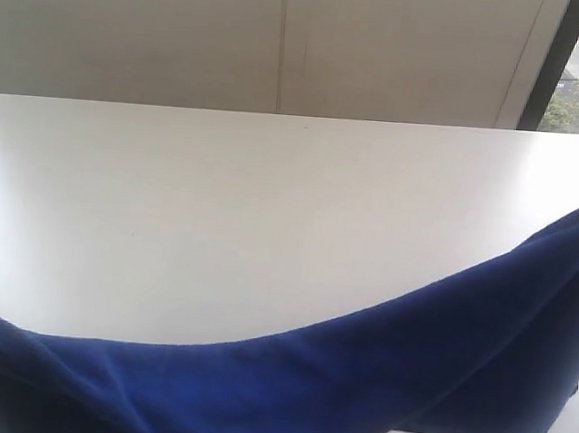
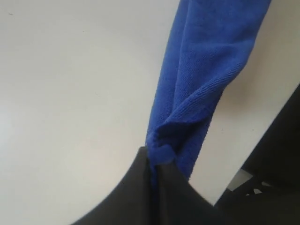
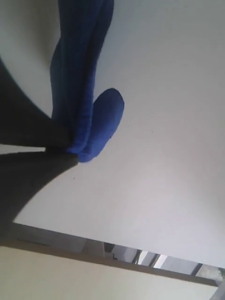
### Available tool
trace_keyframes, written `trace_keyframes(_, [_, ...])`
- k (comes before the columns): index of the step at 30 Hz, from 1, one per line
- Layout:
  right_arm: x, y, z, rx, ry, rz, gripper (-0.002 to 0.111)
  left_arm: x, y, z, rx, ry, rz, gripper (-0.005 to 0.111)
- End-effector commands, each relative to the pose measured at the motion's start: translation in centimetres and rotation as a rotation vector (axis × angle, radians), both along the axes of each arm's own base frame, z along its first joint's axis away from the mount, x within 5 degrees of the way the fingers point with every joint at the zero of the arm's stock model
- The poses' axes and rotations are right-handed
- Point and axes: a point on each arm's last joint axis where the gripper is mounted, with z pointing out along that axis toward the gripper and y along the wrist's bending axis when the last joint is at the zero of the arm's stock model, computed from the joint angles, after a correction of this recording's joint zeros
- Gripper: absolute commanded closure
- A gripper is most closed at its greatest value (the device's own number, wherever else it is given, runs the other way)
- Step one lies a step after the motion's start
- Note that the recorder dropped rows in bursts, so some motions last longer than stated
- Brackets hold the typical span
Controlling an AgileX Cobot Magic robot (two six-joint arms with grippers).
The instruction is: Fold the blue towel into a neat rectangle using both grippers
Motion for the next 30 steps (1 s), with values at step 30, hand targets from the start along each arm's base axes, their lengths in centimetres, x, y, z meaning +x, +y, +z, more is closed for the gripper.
trace_keyframes(30, [3.4,0.0,-2.3,-0.078,0.044,-0.039,0.108,2.7,1.8,-0.8,0.142,-0.249,0.192,0.107])
